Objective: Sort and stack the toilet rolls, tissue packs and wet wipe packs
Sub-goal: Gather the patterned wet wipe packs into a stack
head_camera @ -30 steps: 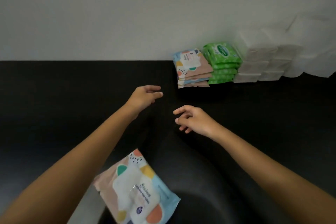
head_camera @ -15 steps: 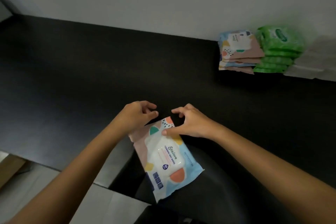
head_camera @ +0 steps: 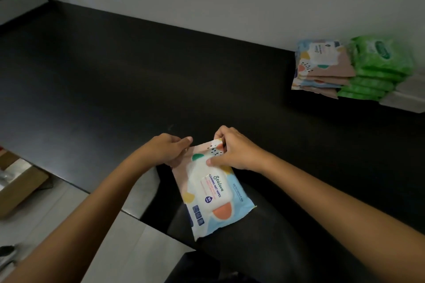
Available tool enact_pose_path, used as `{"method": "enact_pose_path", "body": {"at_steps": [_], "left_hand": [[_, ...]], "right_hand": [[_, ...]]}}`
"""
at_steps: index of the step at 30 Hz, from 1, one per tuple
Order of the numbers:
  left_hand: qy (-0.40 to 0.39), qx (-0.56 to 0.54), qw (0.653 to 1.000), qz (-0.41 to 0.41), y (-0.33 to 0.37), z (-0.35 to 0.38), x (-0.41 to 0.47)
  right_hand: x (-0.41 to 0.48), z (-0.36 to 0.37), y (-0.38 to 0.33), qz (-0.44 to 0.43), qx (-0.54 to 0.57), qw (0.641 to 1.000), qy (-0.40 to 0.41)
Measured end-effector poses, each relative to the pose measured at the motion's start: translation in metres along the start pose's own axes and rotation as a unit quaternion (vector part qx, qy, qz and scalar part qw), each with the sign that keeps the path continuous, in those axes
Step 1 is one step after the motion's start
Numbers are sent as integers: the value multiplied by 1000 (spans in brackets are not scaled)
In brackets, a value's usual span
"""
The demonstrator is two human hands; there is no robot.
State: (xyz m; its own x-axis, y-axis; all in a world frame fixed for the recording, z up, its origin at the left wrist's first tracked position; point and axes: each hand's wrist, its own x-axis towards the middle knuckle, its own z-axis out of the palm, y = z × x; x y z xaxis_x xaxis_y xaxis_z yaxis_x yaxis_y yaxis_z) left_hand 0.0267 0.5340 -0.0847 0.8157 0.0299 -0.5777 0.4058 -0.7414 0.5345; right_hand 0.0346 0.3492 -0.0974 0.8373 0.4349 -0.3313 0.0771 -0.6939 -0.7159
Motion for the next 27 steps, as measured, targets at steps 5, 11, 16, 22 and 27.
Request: {"method": "enact_pose_path", "body": {"at_steps": [5, 11, 16, 22, 27], "left_hand": [[-22, -81, 996, 1, 9, 1, 5], [-19, -241, 970, 29, 21, -10, 26], [-166, -324, 931, 7, 35, -14, 51], [-221, -420, 880, 20, 62, -12, 70], [-269, -478, 832, 81, 96, 4, 78]], "right_hand": [[-1, -7, 1, -16, 66, 997, 24], [-6, -39, 2, 0, 261, 963, 69], [-7, -75, 9, 40, 351, 913, 206], [-1, -102, 28, 78, 522, 771, 357], [3, -109, 37, 46, 651, 661, 371]]}}
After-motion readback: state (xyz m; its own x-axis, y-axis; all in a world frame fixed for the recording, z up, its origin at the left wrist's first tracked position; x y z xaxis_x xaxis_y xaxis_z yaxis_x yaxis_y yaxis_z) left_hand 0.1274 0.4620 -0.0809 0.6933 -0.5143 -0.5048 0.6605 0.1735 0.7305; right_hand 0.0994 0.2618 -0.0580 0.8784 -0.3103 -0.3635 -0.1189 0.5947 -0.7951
